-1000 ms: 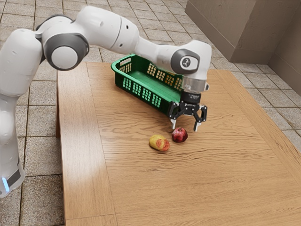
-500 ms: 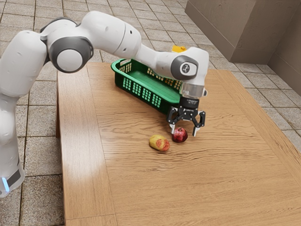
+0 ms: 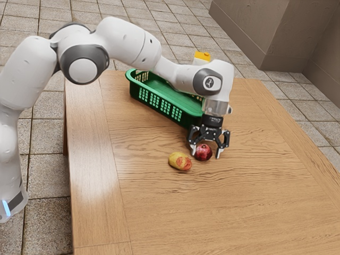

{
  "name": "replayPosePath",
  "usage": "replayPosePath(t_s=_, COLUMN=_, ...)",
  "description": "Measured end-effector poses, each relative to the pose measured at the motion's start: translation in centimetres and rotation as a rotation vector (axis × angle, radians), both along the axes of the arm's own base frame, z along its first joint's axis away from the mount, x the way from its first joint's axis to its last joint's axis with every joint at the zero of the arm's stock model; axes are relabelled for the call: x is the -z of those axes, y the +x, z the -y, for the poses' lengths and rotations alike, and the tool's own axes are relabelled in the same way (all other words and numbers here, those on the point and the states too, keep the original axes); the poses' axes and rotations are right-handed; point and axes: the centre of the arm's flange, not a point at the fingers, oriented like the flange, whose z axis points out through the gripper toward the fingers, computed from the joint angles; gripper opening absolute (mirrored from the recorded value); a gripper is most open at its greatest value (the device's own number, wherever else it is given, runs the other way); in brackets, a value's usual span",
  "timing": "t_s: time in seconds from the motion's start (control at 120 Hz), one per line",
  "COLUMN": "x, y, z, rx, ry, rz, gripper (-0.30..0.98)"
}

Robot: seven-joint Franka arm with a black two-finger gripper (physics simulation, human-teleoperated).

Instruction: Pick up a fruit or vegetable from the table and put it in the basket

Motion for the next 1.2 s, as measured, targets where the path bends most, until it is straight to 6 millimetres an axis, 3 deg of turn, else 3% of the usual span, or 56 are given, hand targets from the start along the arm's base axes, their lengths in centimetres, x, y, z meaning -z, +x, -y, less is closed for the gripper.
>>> replayPosePath(t_s=0.142, x=-0.1, y=0.0, z=0.0, rx=0.001, ry=-0.004, rz=0.006, gripper=0.47)
replayPosePath(t_s=0.392, x=-0.7, y=0.0, z=0.0, rx=0.004, ry=-0.001, rz=0.018, gripper=0.35)
replayPosePath(t_s=0.475, x=-2.4, y=-0.2, z=-0.1, rx=0.004, ry=0.004, rz=0.042, gripper=0.35)
replayPosePath(t_s=0.558, x=-7.4, y=-1.0, z=-0.5, rx=-0.003, ry=0.018, rz=0.115, gripper=0.33)
replayPosePath(t_s=0.658, x=-12.0, y=-2.4, z=-4.5, rx=-0.062, ry=0.047, rz=0.181, gripper=0.35)
replayPosePath(t_s=0.833, x=-15.6, y=-4.7, z=-13.3, rx=-0.195, ry=0.091, rz=0.228, gripper=0.34)
replayPosePath(t_s=0.958, x=-15.9, y=-6.1, z=-18.5, rx=-0.273, ry=0.107, rz=0.229, gripper=0.33)
replayPosePath(t_s=1.125, x=-13.9, y=-7.2, z=-24.9, rx=-0.361, ry=0.109, rz=0.201, gripper=0.33)
replayPosePath(t_s=1.2, x=-13.6, y=-6.7, z=-27.3, rx=-0.385, ry=0.113, rz=0.213, gripper=0.33)
